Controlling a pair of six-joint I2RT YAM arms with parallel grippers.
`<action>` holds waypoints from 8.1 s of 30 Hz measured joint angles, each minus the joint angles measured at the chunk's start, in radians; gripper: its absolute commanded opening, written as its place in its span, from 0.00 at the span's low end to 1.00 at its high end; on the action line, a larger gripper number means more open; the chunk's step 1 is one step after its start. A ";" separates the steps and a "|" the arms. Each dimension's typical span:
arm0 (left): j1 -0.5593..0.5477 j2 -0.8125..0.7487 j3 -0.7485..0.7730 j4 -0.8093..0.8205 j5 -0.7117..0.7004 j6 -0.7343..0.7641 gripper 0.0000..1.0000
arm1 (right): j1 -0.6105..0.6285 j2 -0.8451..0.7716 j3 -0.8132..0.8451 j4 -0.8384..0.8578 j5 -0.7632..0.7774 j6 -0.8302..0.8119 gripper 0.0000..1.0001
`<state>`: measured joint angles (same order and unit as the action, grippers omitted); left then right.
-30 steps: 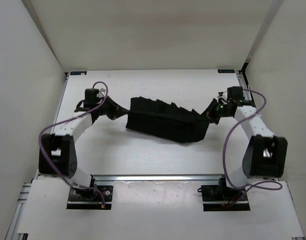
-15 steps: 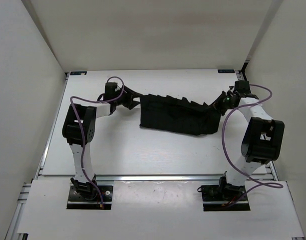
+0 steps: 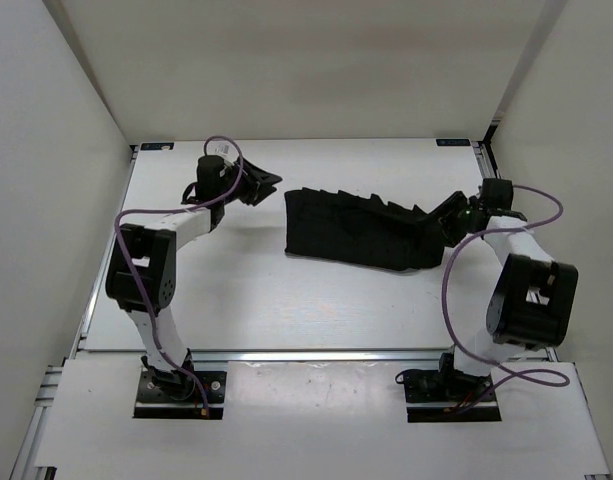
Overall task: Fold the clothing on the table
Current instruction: Fold the skirt
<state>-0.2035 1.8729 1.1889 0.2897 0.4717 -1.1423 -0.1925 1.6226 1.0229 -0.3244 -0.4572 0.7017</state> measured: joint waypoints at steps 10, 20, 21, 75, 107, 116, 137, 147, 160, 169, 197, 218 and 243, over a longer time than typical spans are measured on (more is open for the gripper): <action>-0.127 -0.097 -0.124 -0.053 0.039 0.126 0.00 | 0.179 -0.188 0.095 -0.050 0.234 -0.199 0.05; -0.235 0.172 0.072 -0.051 0.067 0.140 0.00 | 0.158 0.112 0.132 -0.143 0.159 -0.238 0.00; -0.235 0.192 0.078 -0.053 0.066 0.140 0.00 | 0.161 0.142 0.149 -0.149 0.153 -0.239 0.00; -0.010 -0.297 -0.278 -0.494 -0.035 0.358 0.00 | 0.736 0.710 0.837 -0.558 0.009 -0.489 0.00; -0.062 -0.660 -0.609 -0.704 -0.227 0.449 0.24 | 0.106 -0.044 -0.042 -0.480 -0.102 -0.627 0.76; -0.112 -0.621 -0.723 -0.620 -0.195 0.413 0.22 | -0.008 -0.053 -0.171 -0.386 -0.040 -0.610 0.76; -0.121 -0.534 -0.715 -0.490 -0.116 0.371 0.21 | 0.206 0.058 -0.208 -0.101 -0.242 -0.499 0.29; -0.127 -0.494 -0.690 -0.477 -0.105 0.353 0.19 | 0.190 0.003 -0.214 -0.161 -0.222 -0.467 0.00; -0.209 -0.375 -0.581 -0.447 -0.115 0.325 0.19 | 0.164 -0.189 -0.027 -0.325 -0.016 -0.420 0.00; -0.225 -0.330 -0.500 -0.454 -0.101 0.322 0.19 | 0.323 -0.215 0.069 -0.327 -0.018 -0.370 0.00; -0.401 0.101 0.048 -0.343 0.053 0.280 0.00 | 0.200 -0.143 0.004 -0.308 -0.016 -0.395 0.00; -0.453 0.247 0.138 -0.363 -0.100 0.309 0.00 | 0.208 -0.094 0.038 -0.318 -0.005 -0.394 0.00; -0.361 0.241 0.193 -0.411 -0.086 0.309 0.20 | 0.367 -0.174 0.082 -0.146 -0.237 -0.257 0.00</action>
<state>-0.5648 2.1136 1.3815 -0.1215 0.3855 -0.8330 0.1749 1.4483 1.1049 -0.4709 -0.6945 0.4446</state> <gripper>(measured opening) 0.180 0.082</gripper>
